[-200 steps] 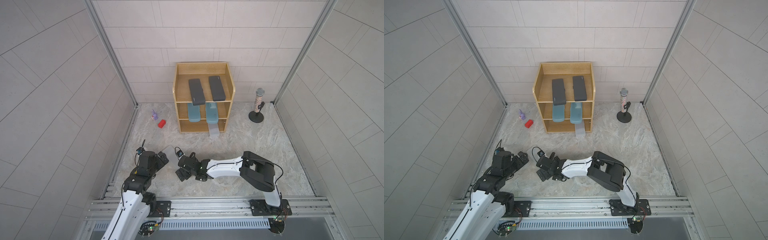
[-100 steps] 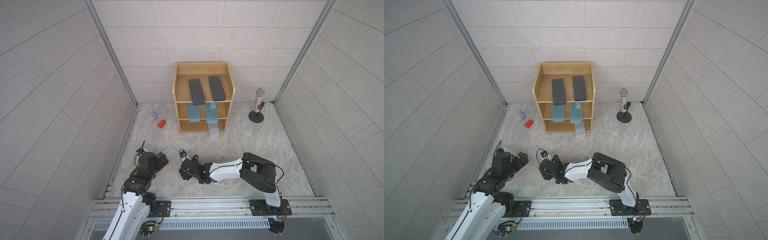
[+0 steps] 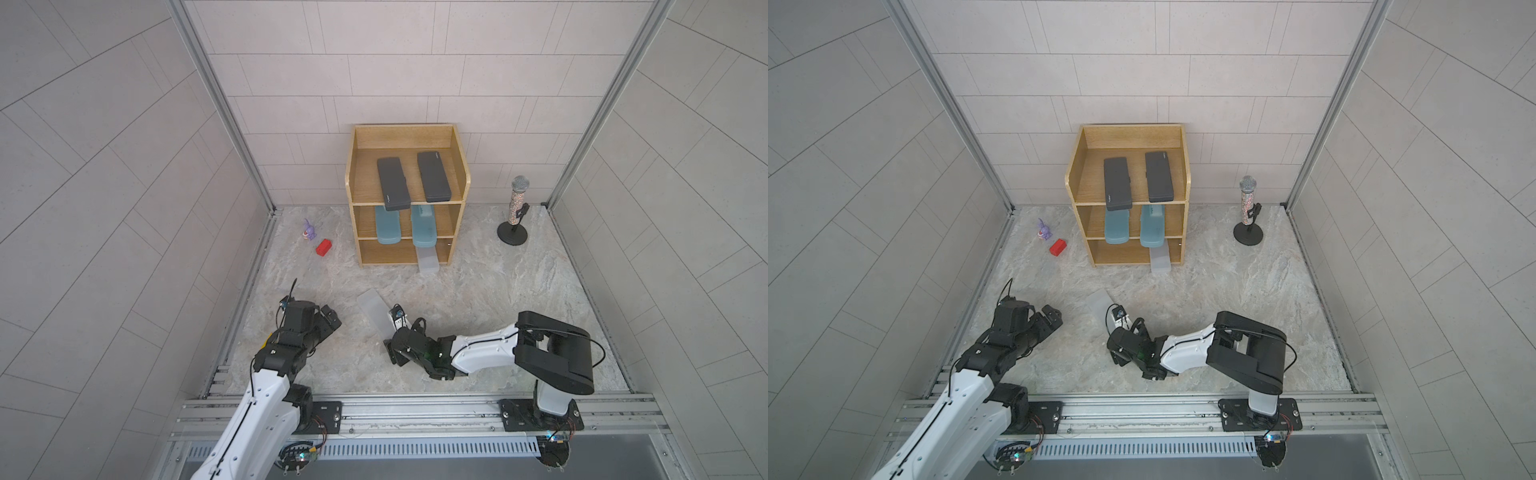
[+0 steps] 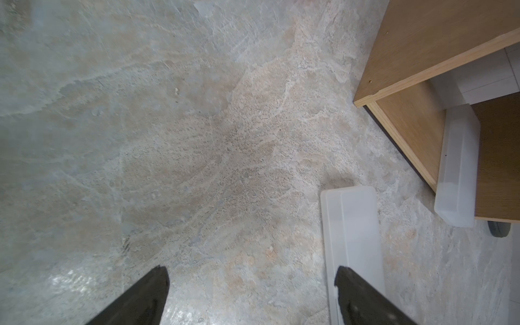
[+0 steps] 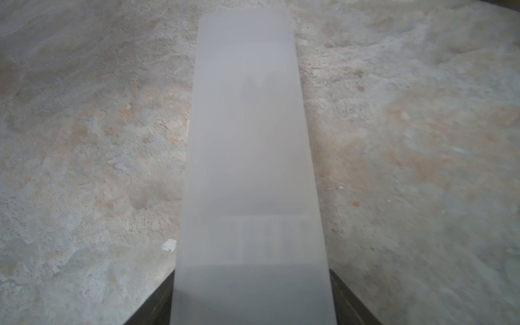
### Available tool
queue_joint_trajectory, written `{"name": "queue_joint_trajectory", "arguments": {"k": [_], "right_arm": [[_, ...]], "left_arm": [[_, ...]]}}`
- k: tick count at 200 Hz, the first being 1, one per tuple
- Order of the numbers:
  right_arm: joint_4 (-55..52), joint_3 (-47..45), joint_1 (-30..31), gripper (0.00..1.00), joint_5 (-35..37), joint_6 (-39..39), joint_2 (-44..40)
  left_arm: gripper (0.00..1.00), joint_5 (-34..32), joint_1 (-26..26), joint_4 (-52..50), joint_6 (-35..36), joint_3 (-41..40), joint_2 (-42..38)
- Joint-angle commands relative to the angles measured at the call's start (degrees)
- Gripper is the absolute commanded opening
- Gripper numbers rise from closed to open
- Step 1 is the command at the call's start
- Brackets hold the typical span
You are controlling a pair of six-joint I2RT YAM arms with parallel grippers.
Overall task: Place the pencil cases on the shelf according to color
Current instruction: Pick up the pencil case from the center of the board, then place the pencil case on the shelf.
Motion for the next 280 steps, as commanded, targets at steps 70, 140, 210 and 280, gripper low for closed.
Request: {"name": "queue_joint_trajectory", "arguments": {"k": [70,140,210,280], "right_arm": [[8.5,-4.1,-2.8,0.38,6.9,5.0,-8.3],[5.6,4.6,-9.7,0.38,5.3,7.8,-2.6],[-0.1,18.8,-13.7,0.36,7.7,11.7,9.7],[-11.0,32.3,-17.1,0.37,9.3,14.1,19.4]], "left_arm": [[1.0,-3.3,-7.4,5.6,-1.4,-0.2,3.5],[1.0,-2.0,-7.8,6.2,0.6,1.1,5.8],[1.0,-1.3,-7.9,6.7,1.5,1.4,7.8],[1.0,-0.8,-7.9,6.7,2.6,1.8,8.4]]}}
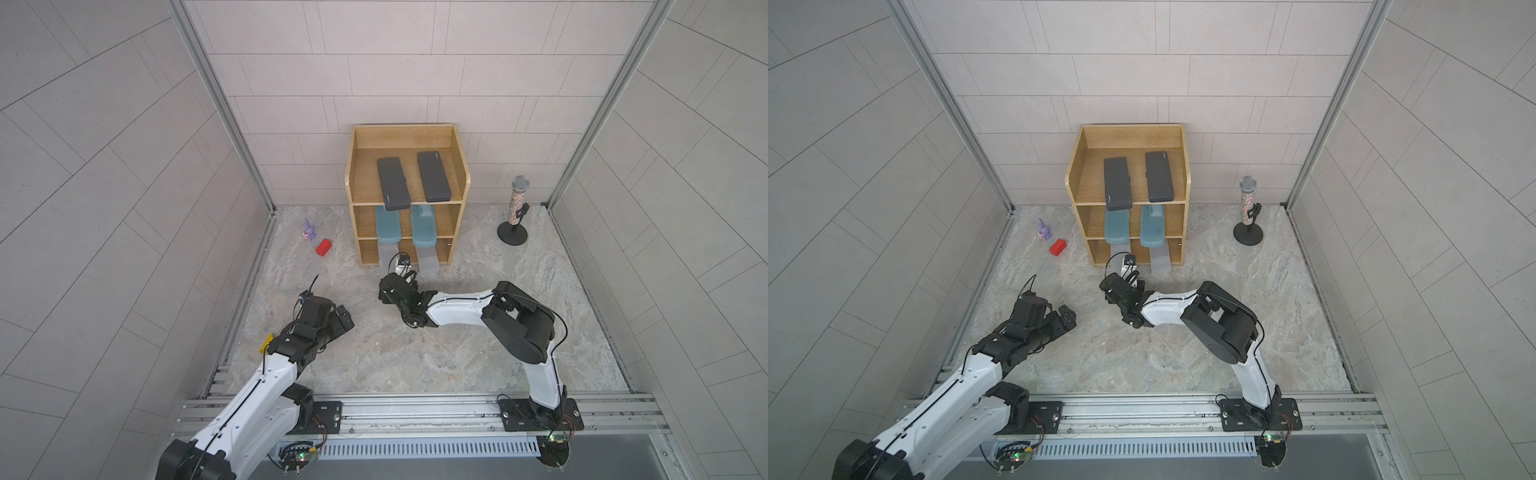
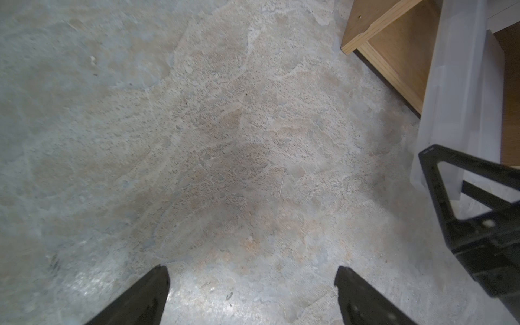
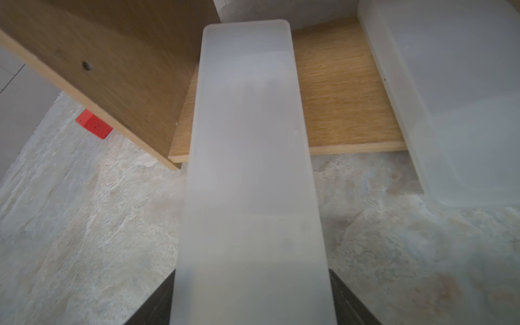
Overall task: Place the pencil cases on the shelf according to color
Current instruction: Place the pencil case on the shelf.
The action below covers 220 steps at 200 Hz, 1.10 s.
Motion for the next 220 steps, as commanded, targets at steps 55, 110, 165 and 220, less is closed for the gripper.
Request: {"name": "queue_joint_trajectory", "arguments": {"k": [55,110,165,220], "right_arm": [[-4.4,7.0,-4.0,0.5,-0.3,1.0,5.2],[-4.9,10.0,-5.1,0.79,-5.0,-1.0,7.5],[0.1,4.4,-5.0,0.95,-6.4,-1.6,3.3],[3.1,-4.5,-3.8,0.99,-5.6,-3.8,-5.6]], "left_arm": [[1.0,1.1,-0.3,0.8,1.7,1.6,0.4],[1.0,2.0,-0.3,1.2,1.5,0.3,-1.4],[1.0,2.4,-0.3,0.4,1.4,0.9,-1.4],[1.0,3.0,-0.3,-1.7,1.1,1.8,-4.3]]}}
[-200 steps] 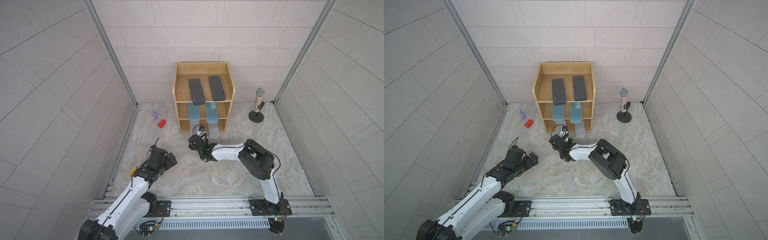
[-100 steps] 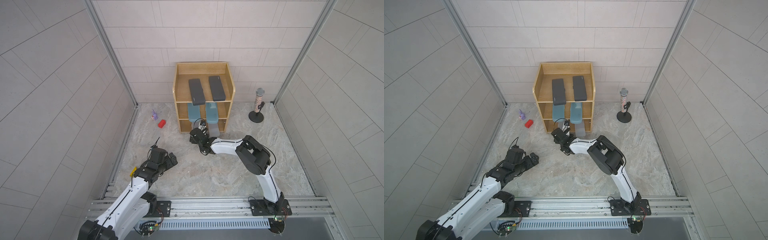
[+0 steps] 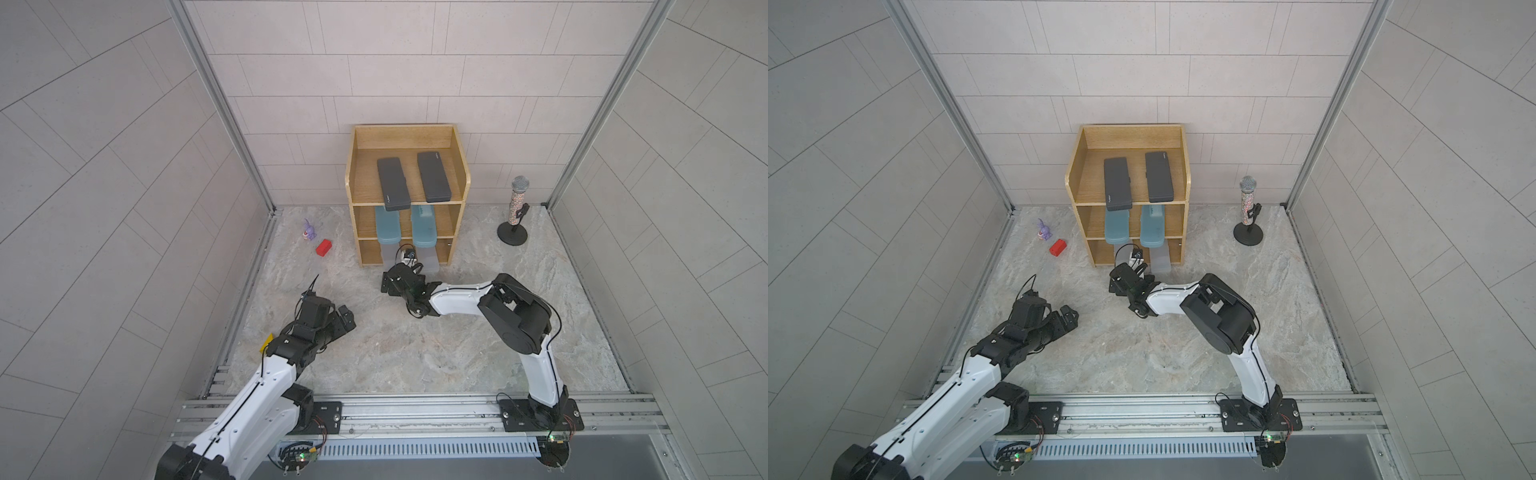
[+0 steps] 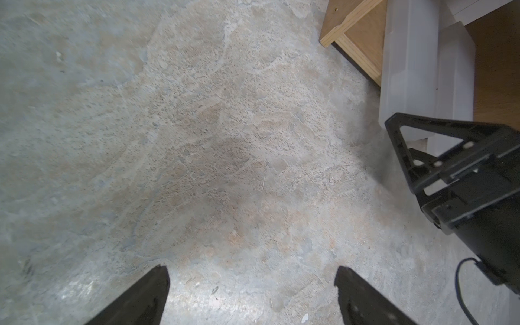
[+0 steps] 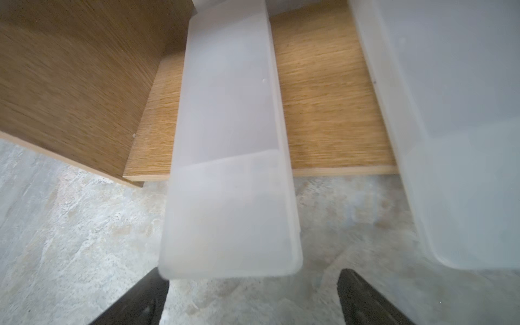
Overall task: Place the pencil cases on the shelf according to color
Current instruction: Place the pencil case on the shelf.
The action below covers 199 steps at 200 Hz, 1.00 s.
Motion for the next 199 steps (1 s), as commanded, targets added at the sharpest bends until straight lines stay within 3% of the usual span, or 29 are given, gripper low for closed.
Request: {"name": "queue_joint_trajectory", "arguments": {"k": [1,34,52,91,111,199], "right_arm": [[1.2,-2.4,0.7,0.99,0.7,-1.3,-5.0],[2.5,-7.4,1.3,0.98,0.1,-1.3,-8.3],[4.8,-10.1,1.4,0.93,-1.0,-0.7,-9.1],[9.3,-10.4,1.3,0.61,-4.6,0.2,-5.8],[10.2,-7.3,1.3,0.52,-5.8,0.2,-2.7],[11.8,0.9,-0.7,0.5,-9.3,-1.0,4.1]], "left_arm": [[1.0,0.1,-0.2,-1.6,0.2,1.6,-2.2],[1.0,-0.3,-0.2,-3.0,0.0,1.3,-4.7],[1.0,-0.6,-0.3,-3.2,0.0,1.2,-5.3],[1.0,-0.9,-0.2,-2.5,0.3,1.1,-3.9],[1.0,-1.5,-0.3,-1.8,0.5,0.7,-3.9],[1.0,-3.6,-0.2,0.7,1.2,-0.2,-1.9]]}}
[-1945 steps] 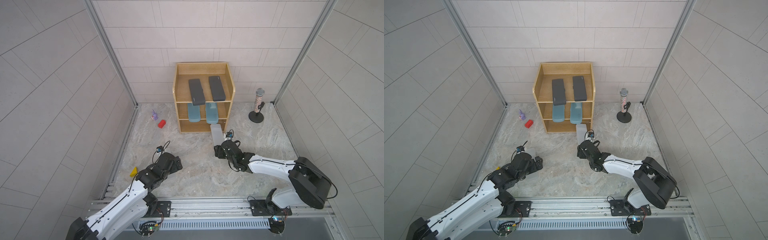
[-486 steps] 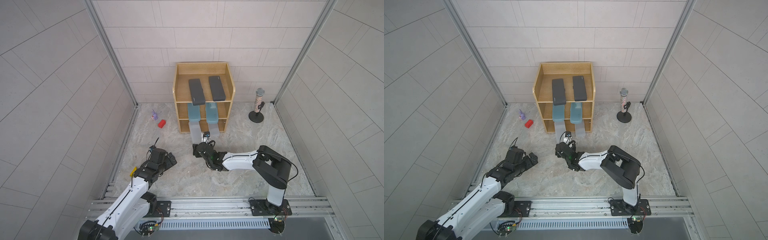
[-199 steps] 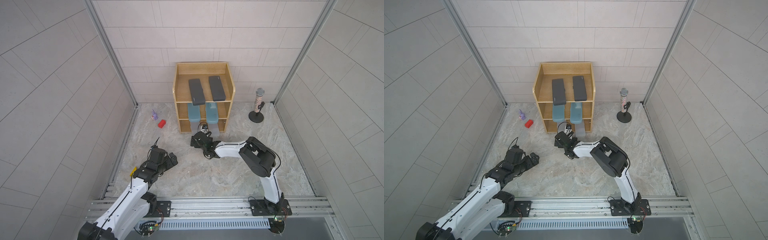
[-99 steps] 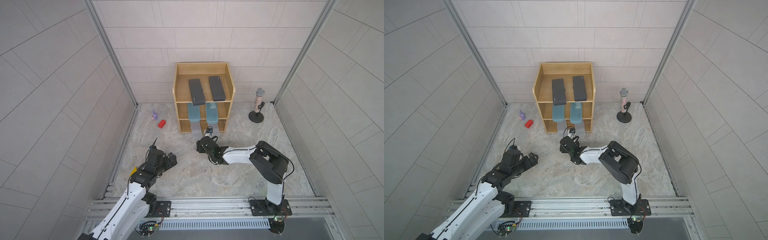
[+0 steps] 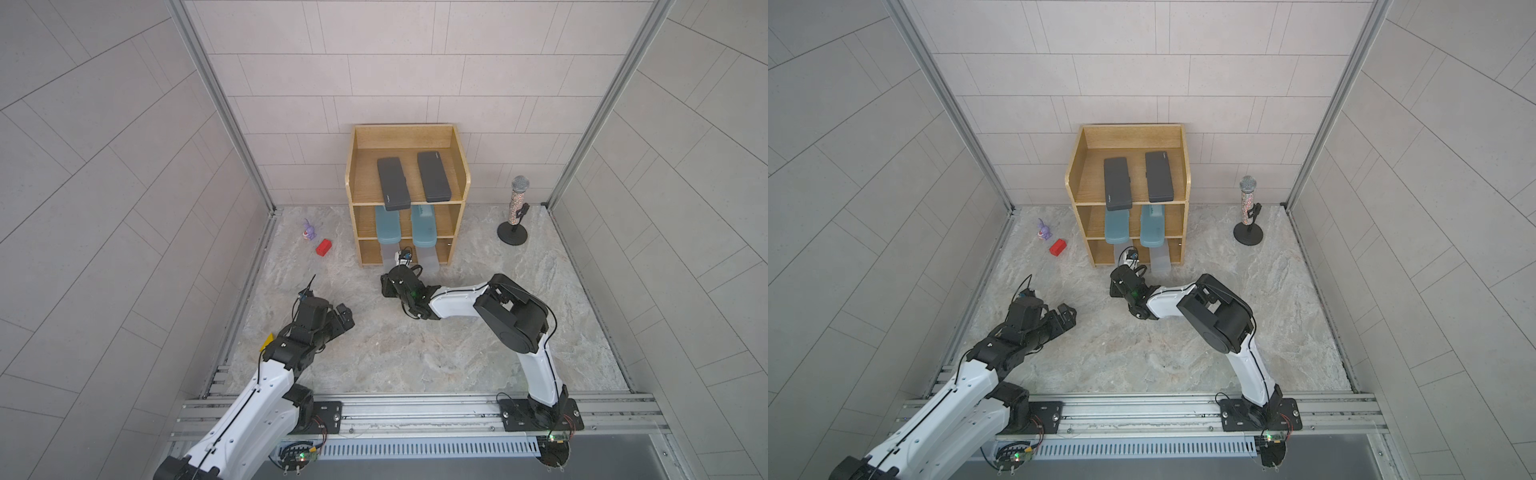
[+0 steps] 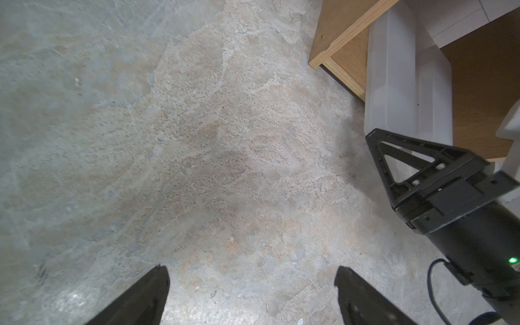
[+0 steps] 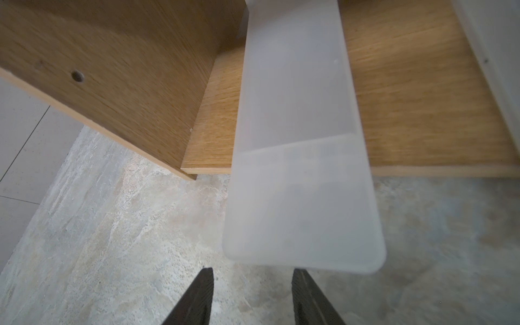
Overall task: Place the pencil cases on the shelf according to color
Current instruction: Place the pencil case on the shelf.
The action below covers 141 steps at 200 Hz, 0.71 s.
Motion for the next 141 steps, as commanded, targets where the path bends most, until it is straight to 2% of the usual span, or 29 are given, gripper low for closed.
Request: {"name": "queue_joint_trajectory", "arguments": {"k": [1,23,39,91,123,141], "right_arm": [[1.2,0.4,-0.4,0.5,-1.7,-1.1,0.3],[3.8,-3.8,0.1,0.51,-2.1,-1.1,-2.9],[4.8,-7.9,0.7,0.57,-1.8,-1.3,-6.3],[2.7,-23.0,4.7,1.0,4.7,-6.6,-23.4],[-5.4,-32.5,5.3,1.0,13.6,-8.8,-38.4],[-12.6,-36.8,5.3,1.0,21.4,-10.6,-48.2]], "left_arm": [[1.0,-1.8,-0.2,0.5,1.2,-0.1,-0.2],[1.0,-3.2,-0.3,-1.6,1.4,0.9,-1.8],[1.0,-3.7,-0.2,-2.1,1.0,1.0,-3.5],[1.0,-4.7,-0.3,-2.3,0.2,1.4,-7.6],[1.0,-8.7,-0.3,-0.8,2.6,2.0,-9.8],[1.0,-9.3,-0.3,2.4,8.1,1.6,-10.4]]}}
